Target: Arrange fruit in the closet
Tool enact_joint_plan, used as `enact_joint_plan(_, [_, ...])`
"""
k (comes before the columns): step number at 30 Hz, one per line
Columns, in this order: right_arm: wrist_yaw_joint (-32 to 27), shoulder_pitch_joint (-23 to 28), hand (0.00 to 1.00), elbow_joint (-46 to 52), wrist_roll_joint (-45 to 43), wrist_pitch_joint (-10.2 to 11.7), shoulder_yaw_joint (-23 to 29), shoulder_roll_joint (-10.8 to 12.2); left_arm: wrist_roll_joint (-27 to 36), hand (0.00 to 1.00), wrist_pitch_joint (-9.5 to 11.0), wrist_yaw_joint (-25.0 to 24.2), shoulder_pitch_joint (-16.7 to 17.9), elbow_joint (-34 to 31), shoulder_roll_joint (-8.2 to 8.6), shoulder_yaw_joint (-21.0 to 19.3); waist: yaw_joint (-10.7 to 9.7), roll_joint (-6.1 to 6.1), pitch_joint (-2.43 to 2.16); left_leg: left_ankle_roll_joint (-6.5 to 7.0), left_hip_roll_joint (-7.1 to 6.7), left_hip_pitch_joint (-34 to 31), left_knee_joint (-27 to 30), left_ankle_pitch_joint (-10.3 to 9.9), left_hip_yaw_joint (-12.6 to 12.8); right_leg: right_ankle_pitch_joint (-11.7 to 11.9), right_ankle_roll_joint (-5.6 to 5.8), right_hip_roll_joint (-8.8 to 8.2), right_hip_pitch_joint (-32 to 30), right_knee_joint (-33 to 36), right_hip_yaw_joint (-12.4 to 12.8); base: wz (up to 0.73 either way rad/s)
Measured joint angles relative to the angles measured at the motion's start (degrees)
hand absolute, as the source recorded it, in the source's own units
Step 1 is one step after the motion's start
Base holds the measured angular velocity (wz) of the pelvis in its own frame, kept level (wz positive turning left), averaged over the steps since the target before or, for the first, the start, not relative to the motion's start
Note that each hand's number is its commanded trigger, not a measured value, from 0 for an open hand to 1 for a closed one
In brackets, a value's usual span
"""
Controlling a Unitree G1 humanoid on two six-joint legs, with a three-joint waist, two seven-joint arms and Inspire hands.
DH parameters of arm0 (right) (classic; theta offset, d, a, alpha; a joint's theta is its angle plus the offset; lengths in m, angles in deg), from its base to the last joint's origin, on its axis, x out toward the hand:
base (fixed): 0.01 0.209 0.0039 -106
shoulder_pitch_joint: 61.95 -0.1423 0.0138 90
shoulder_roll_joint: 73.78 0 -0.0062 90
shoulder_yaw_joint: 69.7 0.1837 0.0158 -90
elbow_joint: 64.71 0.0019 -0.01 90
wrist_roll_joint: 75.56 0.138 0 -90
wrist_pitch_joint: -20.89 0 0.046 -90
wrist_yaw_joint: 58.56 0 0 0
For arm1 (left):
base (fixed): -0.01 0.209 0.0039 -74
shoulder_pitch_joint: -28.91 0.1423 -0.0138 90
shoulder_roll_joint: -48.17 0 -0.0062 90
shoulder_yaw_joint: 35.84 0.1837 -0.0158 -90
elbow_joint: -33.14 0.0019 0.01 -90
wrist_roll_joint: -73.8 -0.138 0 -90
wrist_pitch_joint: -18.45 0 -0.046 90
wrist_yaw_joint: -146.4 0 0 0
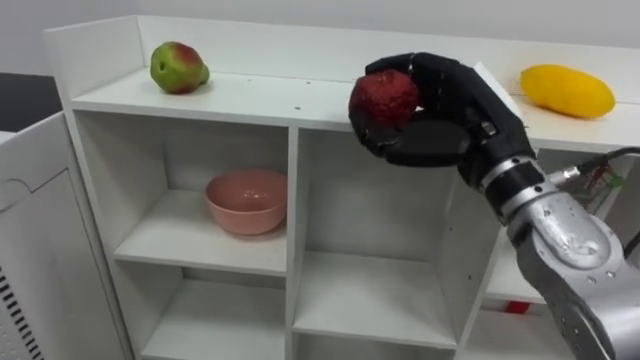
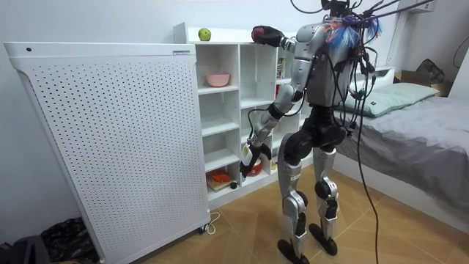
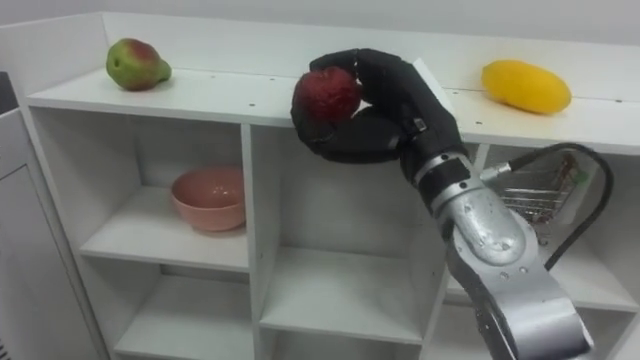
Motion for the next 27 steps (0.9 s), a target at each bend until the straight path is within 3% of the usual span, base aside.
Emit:
enact_joint_plan(5, [2.7,3.9,1.0,3.4,0.5,-0.5,0.0,0.7,-0.1,0.0,0.2,0.0,0.7,0.0,0.0,-0.3,0.0,1.98,-0.56,0.0,0.12,1.1,-0.7,0.0,0.7,0.0,0.0,0.11,0.2,0.0,1.6,-0.14])
enact_joint_plan(12, [5.0,10.5,1.0,11.9,2.8,-1.0,-0.1,0.9,-0.4,0.0,0.8,0.3,1.6,-0.6,0.02,-0.4,-0.4,1.85,-0.67,0.0,0.26,1.8,-1.6,0.0,1.4,0.0,0.02,0.1,0.1,0.0,1.9,-0.05])
enact_joint_plan(16, [4.9,12.5,1.0,12.1,5.3,-1.2,-0.1,1.4,-0.3,0.0,0.9,1.8,2.3,-0.7,0.01,-0.4,-0.6,1.76,-0.73,0.0,0.16,1.8,-1.6,0.0,1.3,0.1,0.11,0.08,0.1,0.0,1.9,0.0])
enact_joint_plan(22, [4.3,17.4,1.0,10.8,5.5,-1.3,-1.2,2.8,0.1,0.0,0.9,3.4,3.6,-0.6,0.02,0.9,-1.1,1.88,-0.58,0.21,0.22,-0.1,-1.4,0.2,1.3,0.3,-0.01,0.06,-1.6,0.1,1.9,0.01])
enact_joint_plan(25, [4.1,18.7,1.0,8.6,8.0,-0.9,-2.3,3.1,0.7,0.0,0.9,4.6,3.5,-0.1,0.07,3.2,-1.6,2.27,-0.28,0.37,0.11,-1.2,-1.5,0.6,1.3,0.6,0.04,-0.02,-2.8,0.2,2.0,0.0])
enact_joint_plan(27, [3.0,18.7,1.0,2.1,11.2,-0.9,-2.8,4.0,2.7,0.0,1.5,6.2,2.2,1.7,0.17,5.4,-1.6,2.25,-0.03,0.49,0.06,-2.3,-1.4,0.8,1.4,0.7,0.07,-0.13,-3.7,0.5,1.9,0.0])
